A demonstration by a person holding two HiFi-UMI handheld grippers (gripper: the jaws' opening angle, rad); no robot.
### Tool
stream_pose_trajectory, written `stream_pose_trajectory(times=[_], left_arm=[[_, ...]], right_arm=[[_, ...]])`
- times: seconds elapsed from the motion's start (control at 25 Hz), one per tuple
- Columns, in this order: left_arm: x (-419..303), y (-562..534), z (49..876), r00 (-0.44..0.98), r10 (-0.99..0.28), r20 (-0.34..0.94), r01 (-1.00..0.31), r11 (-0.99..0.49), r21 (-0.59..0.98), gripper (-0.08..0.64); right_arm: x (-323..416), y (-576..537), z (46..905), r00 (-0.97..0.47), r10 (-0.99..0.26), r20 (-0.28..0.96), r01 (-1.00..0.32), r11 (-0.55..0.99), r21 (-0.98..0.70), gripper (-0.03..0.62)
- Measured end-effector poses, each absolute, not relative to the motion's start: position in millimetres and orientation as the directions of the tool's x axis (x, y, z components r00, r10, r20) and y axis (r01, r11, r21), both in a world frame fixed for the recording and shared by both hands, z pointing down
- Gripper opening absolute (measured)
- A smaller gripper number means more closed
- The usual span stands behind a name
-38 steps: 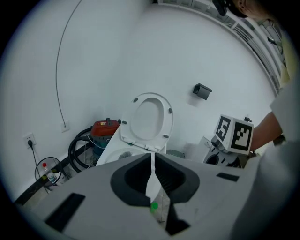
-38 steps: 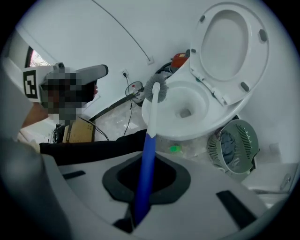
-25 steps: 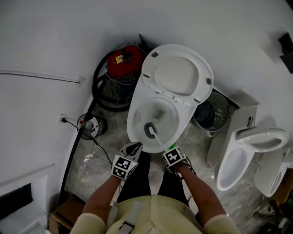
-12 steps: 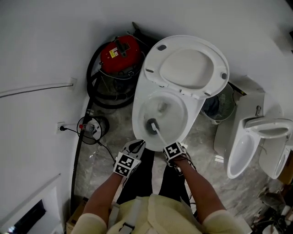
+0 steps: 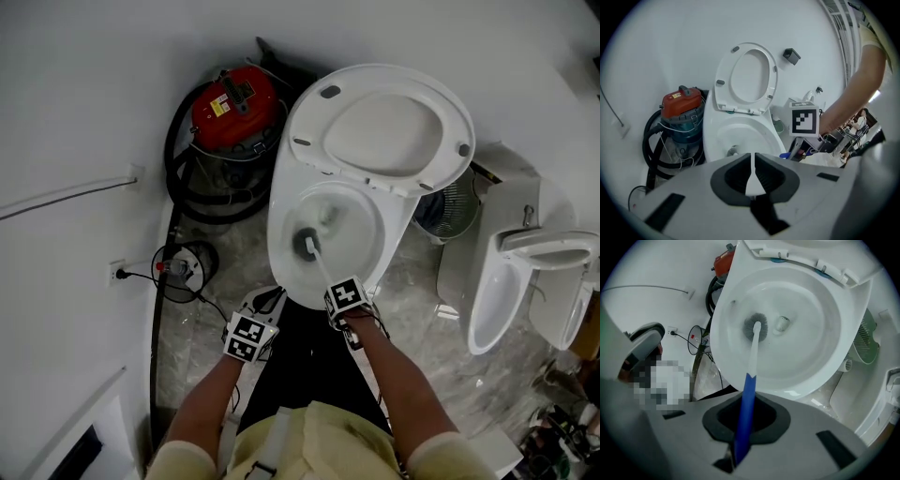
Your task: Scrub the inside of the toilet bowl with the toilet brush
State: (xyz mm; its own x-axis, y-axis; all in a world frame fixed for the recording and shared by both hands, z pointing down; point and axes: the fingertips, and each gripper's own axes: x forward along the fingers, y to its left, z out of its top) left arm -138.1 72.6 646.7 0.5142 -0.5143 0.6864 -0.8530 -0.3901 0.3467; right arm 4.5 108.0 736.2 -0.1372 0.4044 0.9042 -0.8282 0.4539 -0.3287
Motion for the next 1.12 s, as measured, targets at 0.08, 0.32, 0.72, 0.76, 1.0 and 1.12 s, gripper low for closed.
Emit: stream_pose_trajectory(times=[0.08,0.32,0.72,0.76,1.0,1.12], left_arm=[[-137,73,650,0.5,-0.518,0.694,-0.862,-0.377,0.339,0.032],[-131,75,653,0.483,-0.522,0.703,-0.873,-0.344,0.345,0.032],[-114,54,654,0.453,-0.539,0.71,-0.889,-0.331,0.315,0.032],[-112,51,655,0.449,-0.54,0.712,-0.891,-0.333,0.308,0.032],[-106,45,655,0.438,-0.549,0.712,-0.898,-0.297,0.323,0.032],[-103,49,658,0.437,-0.546,0.715,-0.899,-0.291,0.327,0.032]], right_arm=[[3,100,740,-0.145,0.397,0.906,-0.832,0.447,-0.329,0.028],[0,69,757,-0.16,0.368,0.916,-0.837,0.441,-0.323,0.028],[8,37,767,-0.176,0.369,0.913,-0.831,0.441,-0.339,0.029],[9,36,768,-0.178,0.369,0.912,-0.832,0.439,-0.34,0.029],[15,21,775,-0.186,0.357,0.915,-0.849,0.411,-0.333,0.029],[21,17,776,-0.199,0.338,0.92,-0.857,0.395,-0.331,0.029]])
